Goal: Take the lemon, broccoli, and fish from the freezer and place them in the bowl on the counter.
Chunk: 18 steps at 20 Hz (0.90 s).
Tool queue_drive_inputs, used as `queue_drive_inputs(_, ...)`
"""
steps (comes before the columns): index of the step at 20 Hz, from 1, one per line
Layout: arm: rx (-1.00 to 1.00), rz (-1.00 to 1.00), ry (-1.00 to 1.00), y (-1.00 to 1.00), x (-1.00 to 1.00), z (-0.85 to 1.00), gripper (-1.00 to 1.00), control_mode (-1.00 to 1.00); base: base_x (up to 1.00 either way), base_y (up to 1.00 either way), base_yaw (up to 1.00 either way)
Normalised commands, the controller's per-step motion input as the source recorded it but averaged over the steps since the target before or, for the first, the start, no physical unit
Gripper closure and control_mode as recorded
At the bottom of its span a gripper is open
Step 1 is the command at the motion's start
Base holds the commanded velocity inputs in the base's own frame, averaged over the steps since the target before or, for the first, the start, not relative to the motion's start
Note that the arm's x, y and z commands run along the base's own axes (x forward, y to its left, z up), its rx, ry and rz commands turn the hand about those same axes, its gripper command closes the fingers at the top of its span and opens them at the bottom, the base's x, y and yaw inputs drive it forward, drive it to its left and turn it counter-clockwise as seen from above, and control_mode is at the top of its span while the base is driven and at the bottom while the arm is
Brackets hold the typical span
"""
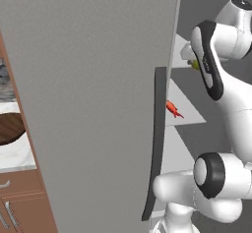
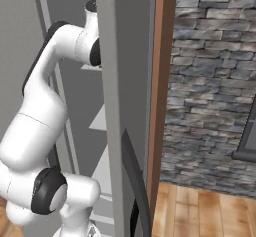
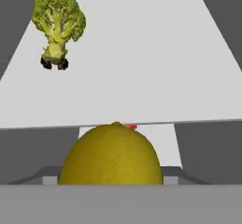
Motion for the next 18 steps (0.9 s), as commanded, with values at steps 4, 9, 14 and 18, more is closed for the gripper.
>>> queue_drive_inputs(4,-0.01,0.00,0.00,0.63,-0.79,0.00,1.00,-1.00,0.00,0.00,0.00)
queue_drive_inputs(9,0.00,0.00,0.00,0.02,-0.96,-0.04,1.00,-1.00,0.00,0.00,0.00)
queue_drive_inputs(14,-0.01,0.00,0.00,0.12,-1.00,-0.04,1.00,-1.00,0.00,0.00,0.00)
queue_drive_inputs(18,-0.04,0.00,0.04,0.48,-0.87,-0.19,1.00,-1.00,0.00,0.00,0.00)
